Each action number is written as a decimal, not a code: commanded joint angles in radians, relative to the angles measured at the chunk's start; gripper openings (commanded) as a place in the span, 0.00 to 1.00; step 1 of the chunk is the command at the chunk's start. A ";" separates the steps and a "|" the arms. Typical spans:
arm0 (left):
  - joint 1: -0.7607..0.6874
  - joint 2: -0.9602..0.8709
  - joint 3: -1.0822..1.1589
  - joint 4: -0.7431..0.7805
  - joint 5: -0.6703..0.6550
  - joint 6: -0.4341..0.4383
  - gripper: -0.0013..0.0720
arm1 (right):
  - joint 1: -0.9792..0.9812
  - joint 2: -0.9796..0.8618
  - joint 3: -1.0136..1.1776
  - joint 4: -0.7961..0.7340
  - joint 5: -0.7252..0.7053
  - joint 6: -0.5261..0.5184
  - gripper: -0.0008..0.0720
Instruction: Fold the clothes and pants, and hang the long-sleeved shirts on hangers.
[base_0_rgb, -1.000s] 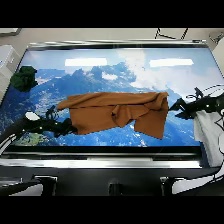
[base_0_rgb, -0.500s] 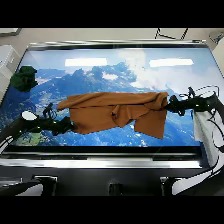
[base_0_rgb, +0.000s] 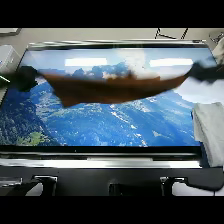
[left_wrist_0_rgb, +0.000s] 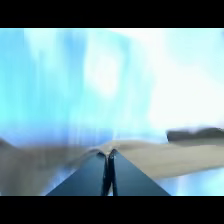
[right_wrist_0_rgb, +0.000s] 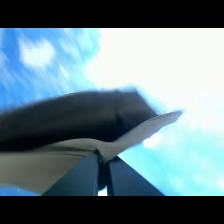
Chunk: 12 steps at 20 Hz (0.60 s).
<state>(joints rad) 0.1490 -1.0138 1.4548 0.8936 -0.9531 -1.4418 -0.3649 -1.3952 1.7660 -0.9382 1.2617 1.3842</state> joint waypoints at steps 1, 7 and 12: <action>0.066 0.093 0.419 0.076 0.082 0.002 0.05 | 0.001 0.285 0.183 -0.101 -0.154 -0.001 0.07; 0.068 0.233 0.492 0.098 0.128 0.002 0.05 | 0.001 0.613 0.190 -0.219 -0.342 0.068 0.07; 0.068 0.320 0.496 0.098 0.191 0.001 0.05 | 0.001 0.684 0.261 -0.306 -0.377 0.105 0.07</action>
<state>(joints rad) 0.2153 -0.7403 1.9381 0.9874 -0.7879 -1.4395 -0.3653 -0.7559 1.9846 -1.1843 0.9180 1.4677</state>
